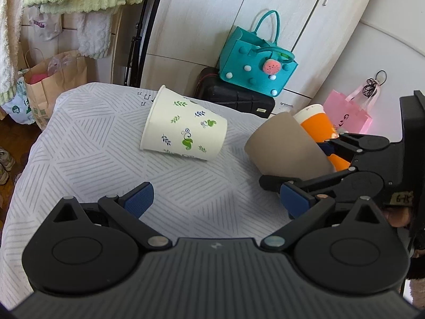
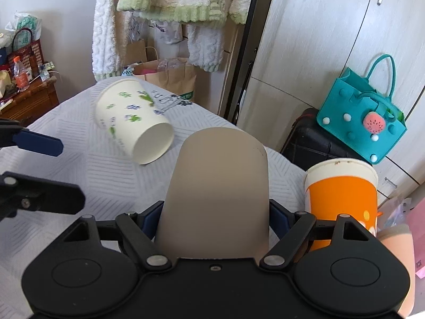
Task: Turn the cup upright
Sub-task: 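Close the right gripper on the tan tumbler's base end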
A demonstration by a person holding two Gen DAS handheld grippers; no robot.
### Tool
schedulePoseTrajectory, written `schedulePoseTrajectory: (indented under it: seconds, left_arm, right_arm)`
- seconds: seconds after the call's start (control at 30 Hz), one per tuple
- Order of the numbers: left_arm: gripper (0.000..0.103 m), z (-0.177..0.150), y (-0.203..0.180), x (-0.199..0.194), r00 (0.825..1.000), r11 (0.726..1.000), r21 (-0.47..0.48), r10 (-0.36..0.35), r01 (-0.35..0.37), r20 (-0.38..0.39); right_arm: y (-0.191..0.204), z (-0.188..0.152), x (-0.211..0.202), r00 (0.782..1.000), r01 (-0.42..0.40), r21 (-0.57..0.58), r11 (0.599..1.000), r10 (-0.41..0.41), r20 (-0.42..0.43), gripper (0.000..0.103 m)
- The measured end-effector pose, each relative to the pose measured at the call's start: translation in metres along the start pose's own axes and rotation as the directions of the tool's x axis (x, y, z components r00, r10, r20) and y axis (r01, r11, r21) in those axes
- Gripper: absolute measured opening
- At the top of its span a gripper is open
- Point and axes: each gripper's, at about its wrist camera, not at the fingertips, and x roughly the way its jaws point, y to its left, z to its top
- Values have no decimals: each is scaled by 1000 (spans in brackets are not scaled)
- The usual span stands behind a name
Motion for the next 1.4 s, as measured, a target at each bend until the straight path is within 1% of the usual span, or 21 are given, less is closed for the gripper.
schedulePoseTrajectory:
  seconds: [0.2,0.33,0.47,0.57,0.7,0.8,1.0,1.13,1.2,1.3,1.33,1.4]
  left_arm:
    - [103,-11,-2,-11,999,999,-1,-33,33,-7]
    - [103,-17,-5,-21,998,998,9,-56,56,-14]
    - [103,-23,-8,-31,997,997,14,-78,79,-20]
    - [103,-26,-8,-36,993,994,0,-111,111,-35]
    - [103,-31,-9,-38,984,987,-20,-163,162,-65]
    - [103,-35,-12,-36,978,982,-29,-189,187,-89]
    - [103,-40,-17,-26,964,972,-66,-231,224,-130]
    - [103,-40,-22,-20,967,973,-56,-231,226,-112]
    - [103,-38,-26,-15,964,971,-61,-237,232,-116]
    - [103,-38,-27,-8,957,964,-87,-262,253,-127]
    - [103,-38,-27,-5,953,960,-98,-273,261,-134]
    - [103,-39,-28,2,945,953,-125,-292,275,-149]
  right_arm:
    - [13,-12,-21,1000,-1,2,1000,1,1,84]
    - [15,-24,-31,999,-22,54,998,23,-30,84]
    - [25,-38,-49,999,-39,69,997,39,1,84]
    - [28,-45,-59,997,-73,93,993,73,3,84]
    - [37,-51,-62,997,-75,93,993,75,-3,83]
    - [41,-57,-61,996,-90,108,990,92,-17,83]
    - [40,-60,-59,995,-100,110,989,102,-5,82]
    - [39,-62,-60,994,-105,106,989,106,-3,83]
    - [39,-63,-62,995,-99,87,991,98,11,83]
    - [37,-63,-70,994,-106,74,992,104,32,87]
    - [35,-63,-72,993,-115,76,990,112,37,90]
    - [31,-64,-73,991,-132,74,988,131,30,90]
